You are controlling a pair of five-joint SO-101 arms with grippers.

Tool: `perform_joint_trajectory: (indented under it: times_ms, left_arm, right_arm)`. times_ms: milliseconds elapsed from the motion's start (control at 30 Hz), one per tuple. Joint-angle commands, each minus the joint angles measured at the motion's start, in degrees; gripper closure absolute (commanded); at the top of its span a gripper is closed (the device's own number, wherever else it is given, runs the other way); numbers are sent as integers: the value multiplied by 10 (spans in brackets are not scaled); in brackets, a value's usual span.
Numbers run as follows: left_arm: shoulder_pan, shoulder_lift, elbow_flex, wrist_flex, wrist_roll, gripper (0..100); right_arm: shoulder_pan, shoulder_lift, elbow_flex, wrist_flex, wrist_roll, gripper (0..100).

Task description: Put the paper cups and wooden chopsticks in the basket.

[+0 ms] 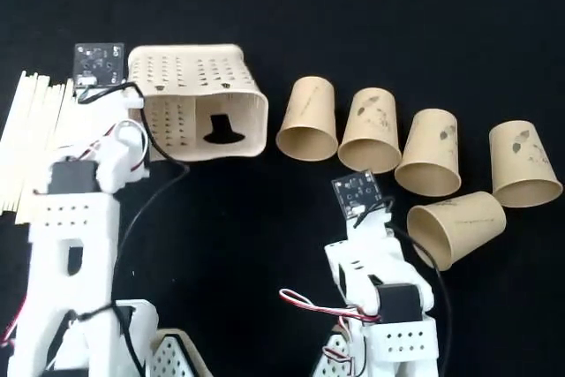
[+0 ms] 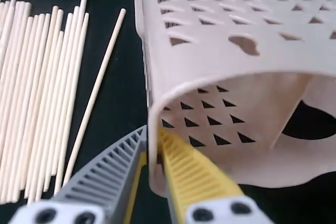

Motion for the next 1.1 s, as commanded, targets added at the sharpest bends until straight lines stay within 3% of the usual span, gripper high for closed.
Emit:
perform_joint_trajectory:
  times_ms: [0, 300, 567, 867, 1067]
  left_arm:
    - [6, -61, -96, 121, -3, 973]
    - [0, -44, -274, 298, 1, 973]
    - [1, 128, -460, 409, 25, 972]
    - [7, 292, -649, 420, 54, 971]
    - [11, 378, -692, 401, 85, 971]
  right_arm:
    - [5, -42, -2, 0, 4, 985]
    - [5, -42, -2, 1, 4, 985]
    - [5, -42, -2, 0, 1, 985]
    - [4, -42, -2, 0, 1, 985]
    - [4, -42, -2, 0, 1, 985]
